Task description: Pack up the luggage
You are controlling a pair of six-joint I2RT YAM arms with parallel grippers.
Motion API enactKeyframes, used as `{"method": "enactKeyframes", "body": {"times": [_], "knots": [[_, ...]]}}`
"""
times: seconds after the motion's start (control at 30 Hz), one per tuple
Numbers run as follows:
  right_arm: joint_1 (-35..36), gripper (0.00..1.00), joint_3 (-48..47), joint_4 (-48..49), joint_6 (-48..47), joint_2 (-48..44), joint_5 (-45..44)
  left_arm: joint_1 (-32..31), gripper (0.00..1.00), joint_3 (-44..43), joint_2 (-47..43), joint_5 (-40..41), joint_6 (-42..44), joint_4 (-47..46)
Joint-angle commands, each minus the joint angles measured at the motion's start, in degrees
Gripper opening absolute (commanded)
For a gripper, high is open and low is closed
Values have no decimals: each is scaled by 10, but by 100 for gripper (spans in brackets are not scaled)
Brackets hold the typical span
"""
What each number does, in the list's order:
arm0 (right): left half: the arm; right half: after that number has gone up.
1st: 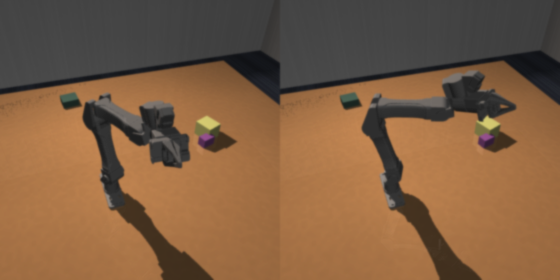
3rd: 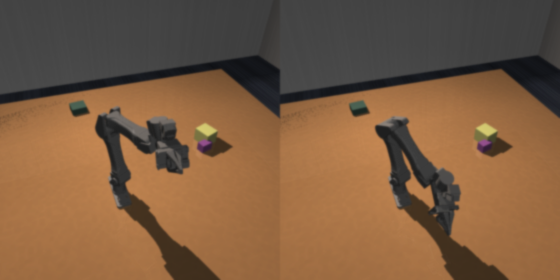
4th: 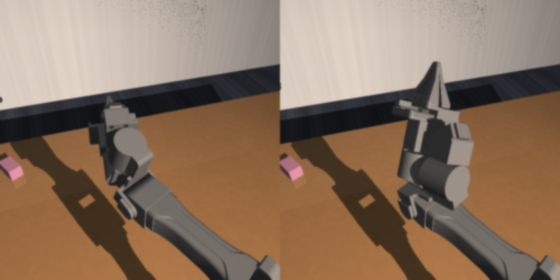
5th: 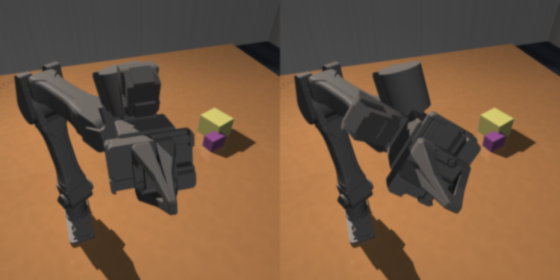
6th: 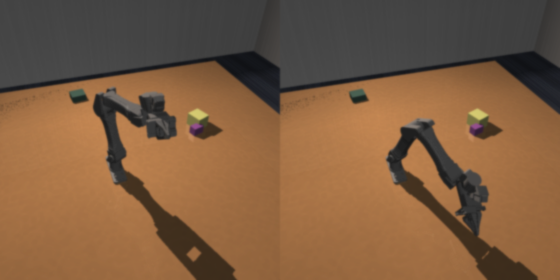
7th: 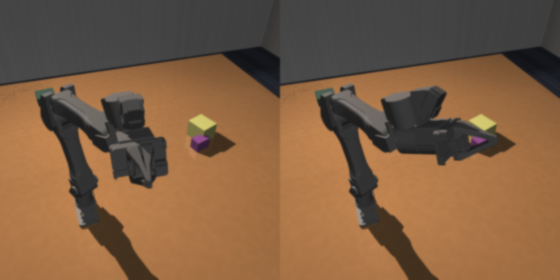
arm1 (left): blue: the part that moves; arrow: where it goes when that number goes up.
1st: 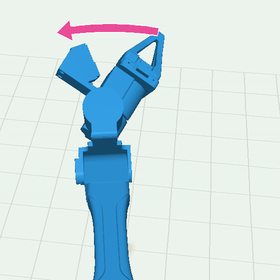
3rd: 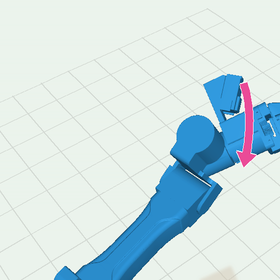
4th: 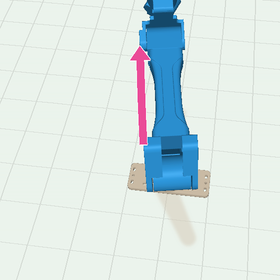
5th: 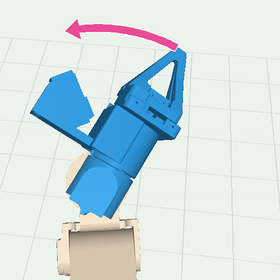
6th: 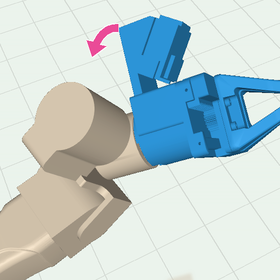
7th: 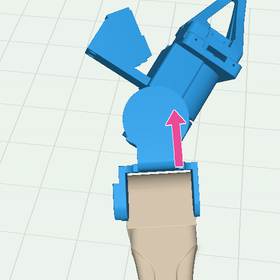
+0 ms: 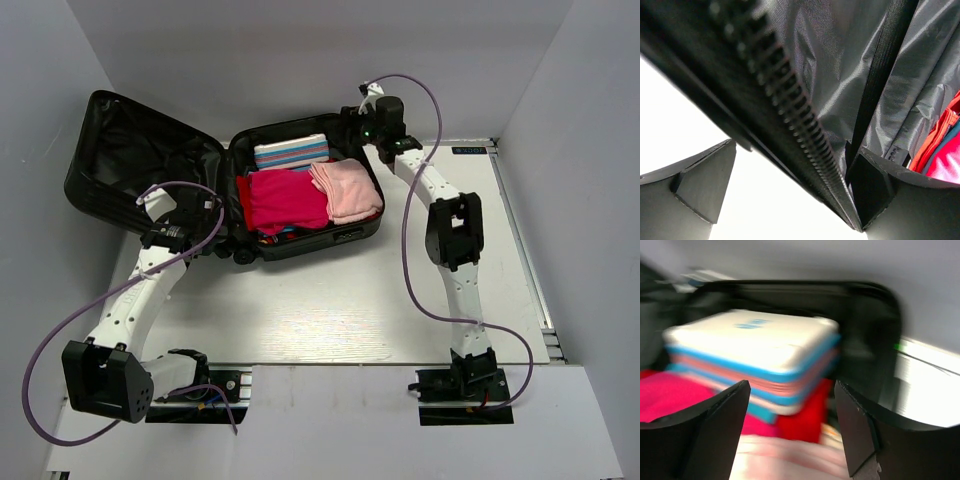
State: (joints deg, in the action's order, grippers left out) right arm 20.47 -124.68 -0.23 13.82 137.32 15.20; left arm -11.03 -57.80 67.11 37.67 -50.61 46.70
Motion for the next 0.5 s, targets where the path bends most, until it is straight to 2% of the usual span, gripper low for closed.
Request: {"method": "enactKeyframes", "body": {"times": [0.0,0.07,0.1,0.23,0.47], "knots": [[11,74,-1,108,66,4,178,12,100,-6,-2,13,-7,20],[14,74,-18,106,53,23,193,11,100,-10,3,12,-9,21],[19,70,-22,103,53,28,185,11,100,-10,2,12,-12,21],[27,62,-30,76,39,62,122,11,100,-7,-3,9,-2,10],[32,60,-57,42,11,69,88,11,100,-21,-32,12,55,-2]]}}
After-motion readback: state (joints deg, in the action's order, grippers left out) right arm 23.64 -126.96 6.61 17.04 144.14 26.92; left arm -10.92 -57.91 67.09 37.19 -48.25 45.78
